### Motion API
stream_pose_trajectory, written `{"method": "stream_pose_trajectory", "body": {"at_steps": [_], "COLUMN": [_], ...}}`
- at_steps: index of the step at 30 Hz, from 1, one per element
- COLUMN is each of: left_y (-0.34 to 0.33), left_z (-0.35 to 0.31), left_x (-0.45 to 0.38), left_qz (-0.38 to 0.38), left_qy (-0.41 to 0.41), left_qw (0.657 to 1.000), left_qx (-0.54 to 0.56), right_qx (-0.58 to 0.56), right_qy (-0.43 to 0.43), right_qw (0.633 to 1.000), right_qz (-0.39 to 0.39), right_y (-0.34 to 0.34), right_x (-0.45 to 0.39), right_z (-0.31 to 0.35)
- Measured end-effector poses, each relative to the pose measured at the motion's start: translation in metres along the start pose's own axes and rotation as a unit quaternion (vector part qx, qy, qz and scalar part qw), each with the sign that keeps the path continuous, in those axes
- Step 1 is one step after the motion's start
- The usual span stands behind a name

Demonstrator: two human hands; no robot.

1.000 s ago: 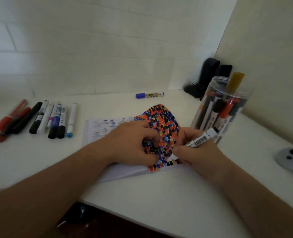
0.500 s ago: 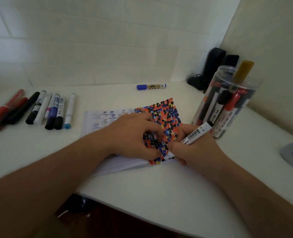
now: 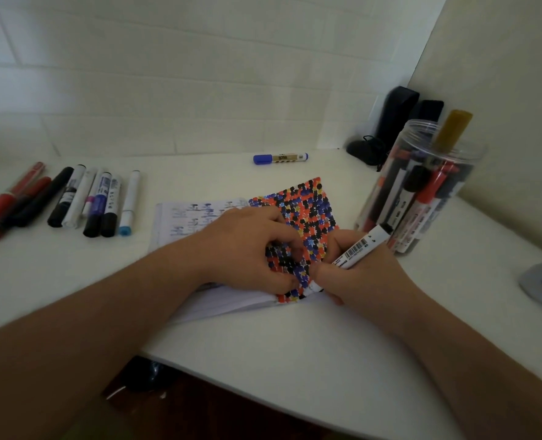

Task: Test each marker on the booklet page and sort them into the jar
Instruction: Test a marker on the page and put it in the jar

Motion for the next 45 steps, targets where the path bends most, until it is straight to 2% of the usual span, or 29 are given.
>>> {"method": "stream_pose_trajectory", "body": {"at_steps": [23,30,33,36,40,42,45], "left_y": [0.0,-0.001,0.003,0.009,0.017,0.02,0.021], "left_z": [-0.002,-0.002,-0.001,0.012,0.027,0.037,0.045], "left_x": [0.001,0.002,0.004,0.005,0.008,0.009,0.013], "left_qz": [0.017,0.018,-0.018,-0.065,-0.121,-0.148,-0.167], "left_qy": [0.013,0.017,0.02,0.054,0.092,0.121,0.147], "left_qw": [1.0,1.0,0.999,0.988,0.968,0.953,0.934], "left_qx": [-0.003,0.003,0.047,0.128,0.199,0.235,0.28], "right_qx": [-0.034,-0.029,-0.14,-0.291,-0.22,-0.191,-0.207], "right_qy": [-0.019,-0.006,-0.046,-0.06,-0.018,0.002,0.024], "right_qw": [0.999,0.999,0.988,0.946,0.959,0.969,0.976], "right_qz": [-0.015,0.014,0.047,0.128,0.176,0.157,0.061], "right_y": [0.005,-0.002,0.003,0.017,0.033,0.036,0.038], "right_x": [-0.002,-0.002,-0.006,-0.009,-0.01,-0.018,-0.034], "right_z": [-0.006,-0.003,-0.006,0.002,0.035,0.048,0.052]}}
Point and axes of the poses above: each hand's wrist, its own x-axis away from the middle knuckle, its own y-axis out of the back of the hand, z = x × y, the point moved 10 cm from there along -x, towards the middle knuckle, and after that the axes turned 13 degrees about -y, right-handed, at the moved point
